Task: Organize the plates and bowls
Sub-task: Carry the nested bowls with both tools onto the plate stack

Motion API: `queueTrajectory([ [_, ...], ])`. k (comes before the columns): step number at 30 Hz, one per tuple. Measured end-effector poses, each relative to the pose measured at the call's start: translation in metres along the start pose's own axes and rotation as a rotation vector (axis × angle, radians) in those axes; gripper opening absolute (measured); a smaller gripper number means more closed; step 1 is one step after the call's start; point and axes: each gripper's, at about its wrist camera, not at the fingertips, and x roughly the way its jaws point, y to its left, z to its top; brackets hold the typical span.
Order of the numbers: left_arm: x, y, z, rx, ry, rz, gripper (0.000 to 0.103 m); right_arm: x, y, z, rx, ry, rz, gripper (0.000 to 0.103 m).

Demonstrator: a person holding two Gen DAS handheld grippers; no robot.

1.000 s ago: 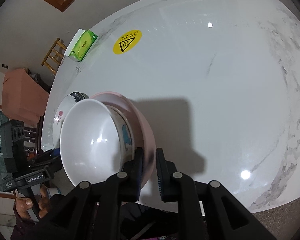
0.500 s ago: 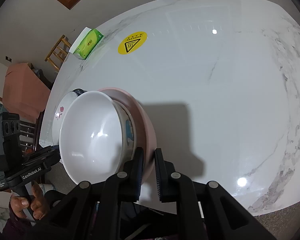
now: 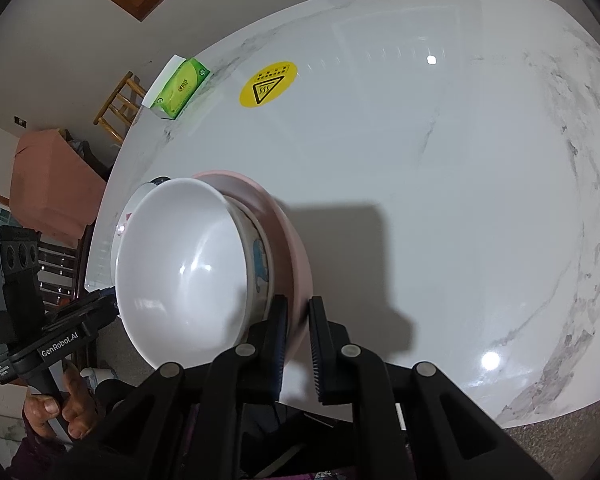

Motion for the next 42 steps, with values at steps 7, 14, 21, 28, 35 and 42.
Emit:
queueTrajectory([
  [7, -0.005, 0.0, 0.002, -0.003, -0.008, 0.0, 0.01, -0.003, 0.003, 0.002, -0.005, -0.004, 0.001, 0.011],
  [14, -0.012, 0.001, 0.002, -0.008, -0.021, -0.001, 0.01, -0.006, 0.008, 0.005, -0.011, -0.008, 0.008, 0.011],
  [21, -0.022, 0.006, 0.004, -0.02, -0.038, 0.002, 0.01, -0.007, 0.018, 0.01, -0.023, -0.009, 0.014, 0.011],
  [28, -0.033, 0.015, 0.004, -0.04, -0.058, 0.009, 0.01, -0.006, 0.033, 0.016, -0.045, -0.006, 0.024, 0.011],
  [35, -0.05, 0.03, 0.004, -0.07, -0.09, 0.028, 0.009, -0.003, 0.058, 0.025, -0.079, -0.006, 0.036, 0.012],
  [42, -0.071, 0.049, 0.005, -0.104, -0.128, 0.042, 0.009, 0.0, 0.088, 0.035, -0.122, -0.002, 0.051, 0.012],
])
